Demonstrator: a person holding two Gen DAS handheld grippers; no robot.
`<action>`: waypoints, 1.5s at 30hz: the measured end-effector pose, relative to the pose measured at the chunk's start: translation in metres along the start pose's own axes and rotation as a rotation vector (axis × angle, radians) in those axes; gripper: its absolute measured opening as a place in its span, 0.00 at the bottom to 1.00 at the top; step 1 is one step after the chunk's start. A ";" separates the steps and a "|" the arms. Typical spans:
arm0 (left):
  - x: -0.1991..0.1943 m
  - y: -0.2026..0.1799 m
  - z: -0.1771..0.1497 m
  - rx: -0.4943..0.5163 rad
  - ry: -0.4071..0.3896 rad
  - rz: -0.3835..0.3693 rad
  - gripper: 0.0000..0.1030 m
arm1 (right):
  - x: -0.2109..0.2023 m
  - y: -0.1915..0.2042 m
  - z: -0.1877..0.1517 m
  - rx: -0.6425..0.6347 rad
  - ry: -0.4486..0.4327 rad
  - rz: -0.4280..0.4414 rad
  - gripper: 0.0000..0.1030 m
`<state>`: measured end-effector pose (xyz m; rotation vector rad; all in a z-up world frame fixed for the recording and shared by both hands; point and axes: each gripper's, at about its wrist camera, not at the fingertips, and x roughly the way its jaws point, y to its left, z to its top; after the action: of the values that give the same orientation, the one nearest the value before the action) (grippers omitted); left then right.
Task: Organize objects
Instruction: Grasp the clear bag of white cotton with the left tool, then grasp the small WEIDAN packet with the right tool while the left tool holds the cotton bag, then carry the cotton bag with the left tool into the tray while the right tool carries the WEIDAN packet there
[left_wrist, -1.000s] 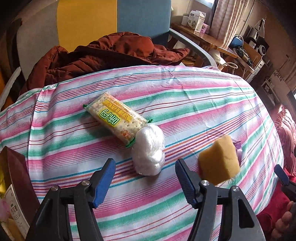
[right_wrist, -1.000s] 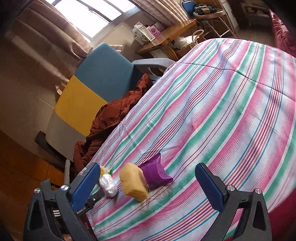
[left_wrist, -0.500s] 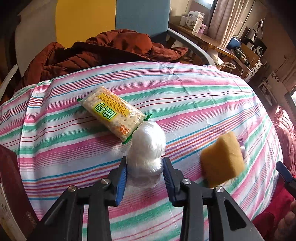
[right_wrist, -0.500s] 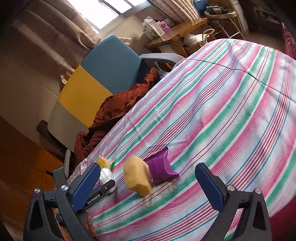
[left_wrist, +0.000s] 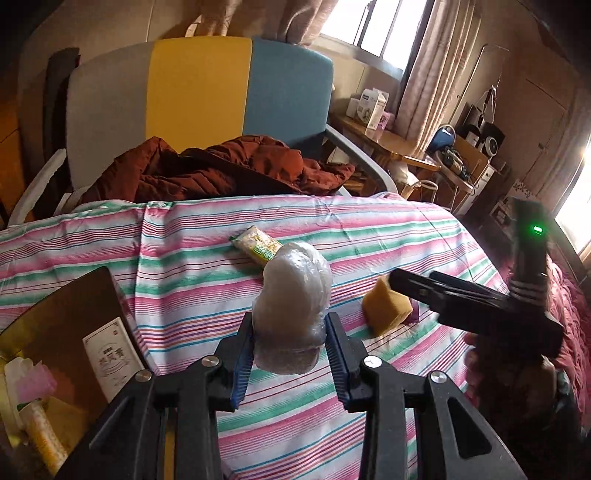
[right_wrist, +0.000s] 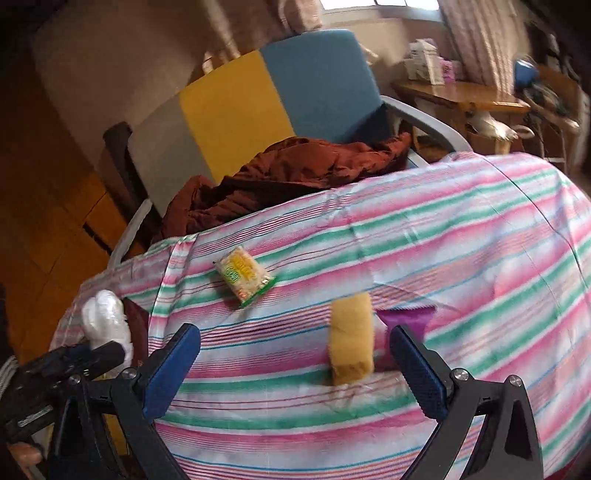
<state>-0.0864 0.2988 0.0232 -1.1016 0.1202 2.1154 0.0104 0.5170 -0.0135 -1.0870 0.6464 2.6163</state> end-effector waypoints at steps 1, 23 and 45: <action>-0.008 0.006 -0.002 -0.009 -0.012 -0.004 0.35 | 0.012 0.010 0.007 -0.042 0.021 -0.001 1.00; -0.048 0.127 -0.053 -0.234 -0.059 0.134 0.35 | 0.185 0.092 0.015 -0.382 0.331 -0.072 0.50; -0.092 0.125 -0.093 -0.249 -0.109 0.204 0.35 | 0.087 0.089 -0.074 -0.199 0.308 0.042 0.45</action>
<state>-0.0720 0.1194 0.0035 -1.1542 -0.0891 2.4185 -0.0383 0.4077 -0.0952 -1.5735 0.4774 2.6146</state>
